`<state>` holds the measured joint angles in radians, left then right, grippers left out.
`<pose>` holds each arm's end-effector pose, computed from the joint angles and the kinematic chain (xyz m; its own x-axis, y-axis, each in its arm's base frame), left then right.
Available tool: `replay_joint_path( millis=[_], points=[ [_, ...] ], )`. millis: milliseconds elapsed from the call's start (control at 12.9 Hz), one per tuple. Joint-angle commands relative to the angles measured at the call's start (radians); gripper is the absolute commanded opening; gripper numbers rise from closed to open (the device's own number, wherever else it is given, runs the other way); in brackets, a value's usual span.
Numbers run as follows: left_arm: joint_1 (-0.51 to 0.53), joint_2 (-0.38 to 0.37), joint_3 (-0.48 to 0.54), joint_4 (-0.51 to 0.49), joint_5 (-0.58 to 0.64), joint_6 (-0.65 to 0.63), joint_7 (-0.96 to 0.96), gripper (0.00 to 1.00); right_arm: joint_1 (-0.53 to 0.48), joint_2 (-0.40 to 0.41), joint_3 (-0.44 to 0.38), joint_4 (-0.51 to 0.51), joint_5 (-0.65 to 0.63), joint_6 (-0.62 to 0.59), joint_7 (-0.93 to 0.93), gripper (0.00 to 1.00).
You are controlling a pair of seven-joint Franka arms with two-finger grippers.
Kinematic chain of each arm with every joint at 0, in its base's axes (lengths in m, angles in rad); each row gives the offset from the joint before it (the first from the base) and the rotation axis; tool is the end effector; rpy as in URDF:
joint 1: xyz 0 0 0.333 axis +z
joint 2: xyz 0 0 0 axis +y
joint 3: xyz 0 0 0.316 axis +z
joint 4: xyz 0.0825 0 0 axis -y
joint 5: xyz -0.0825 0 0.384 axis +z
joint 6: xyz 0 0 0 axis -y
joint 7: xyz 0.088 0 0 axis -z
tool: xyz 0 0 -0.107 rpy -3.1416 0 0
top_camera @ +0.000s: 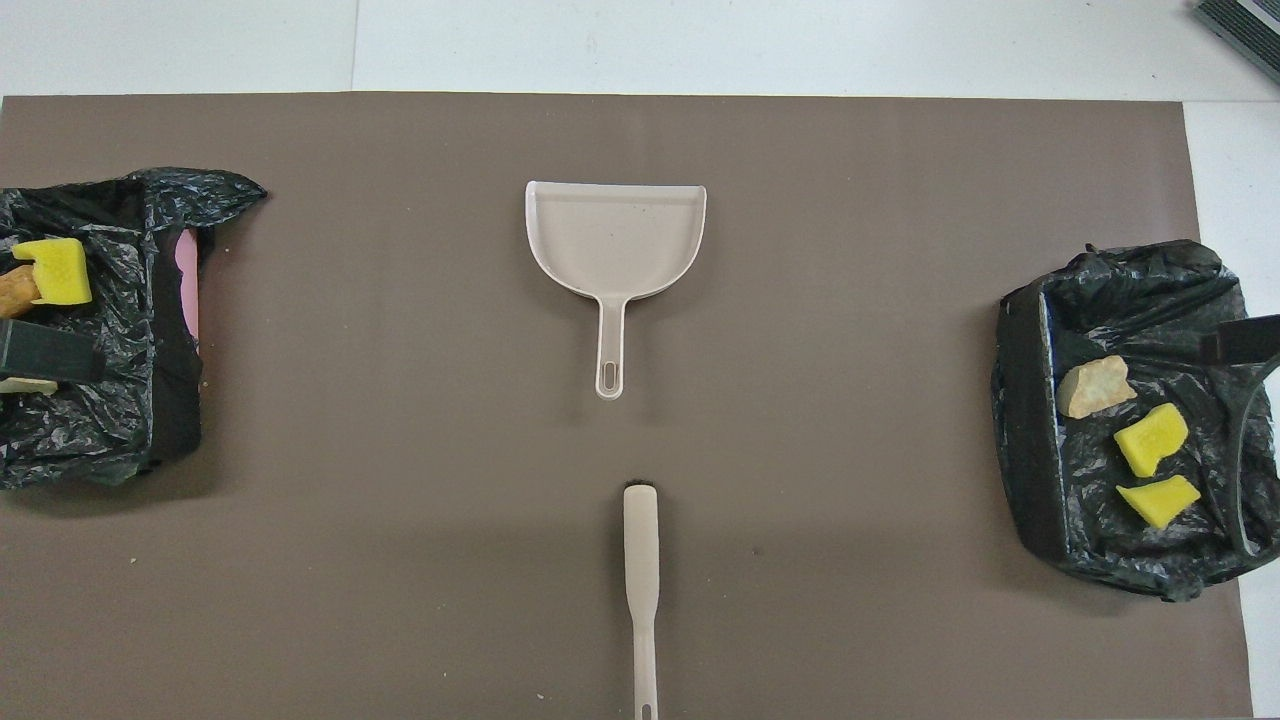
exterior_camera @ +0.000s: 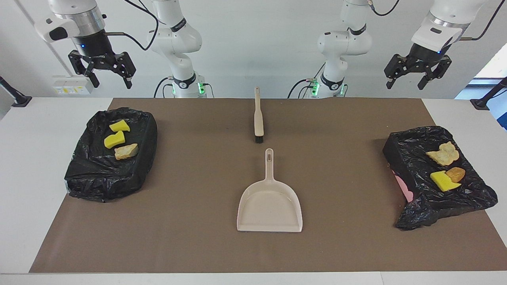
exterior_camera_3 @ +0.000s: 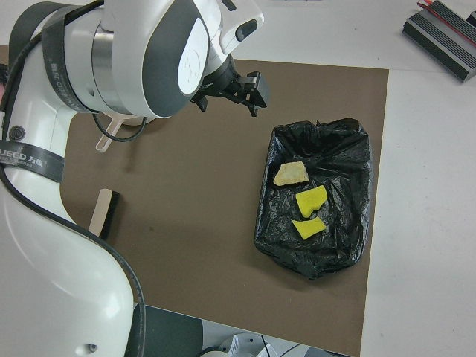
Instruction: Sweep and dump trash in bin
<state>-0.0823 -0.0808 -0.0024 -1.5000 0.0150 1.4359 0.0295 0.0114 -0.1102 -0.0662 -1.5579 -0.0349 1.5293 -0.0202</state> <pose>0.5119 -0.0418 0.6887 0.9936 -0.1119 0.0163 -0.1117 -0.9936 -0.0155 0.5136 -0.0344 0.6856 0.9961 -0.0361 0.0807 -0.0385 -0.9988 0.0290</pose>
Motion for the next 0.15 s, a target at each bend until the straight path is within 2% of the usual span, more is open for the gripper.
replay_joint_path(
  millis=[0, 77],
  points=[
    [0.013, 0.007, -0.002, 0.020, -0.016, -0.014, 0.017, 1.00, -0.004, 0.003, 0.002, 0.016, -0.003, -0.031, -0.018, 1.00],
    [0.013, 0.007, -0.001, 0.020, -0.016, -0.014, 0.015, 1.00, -0.004, 0.004, 0.003, 0.016, -0.003, -0.031, -0.018, 1.00]
  ],
)
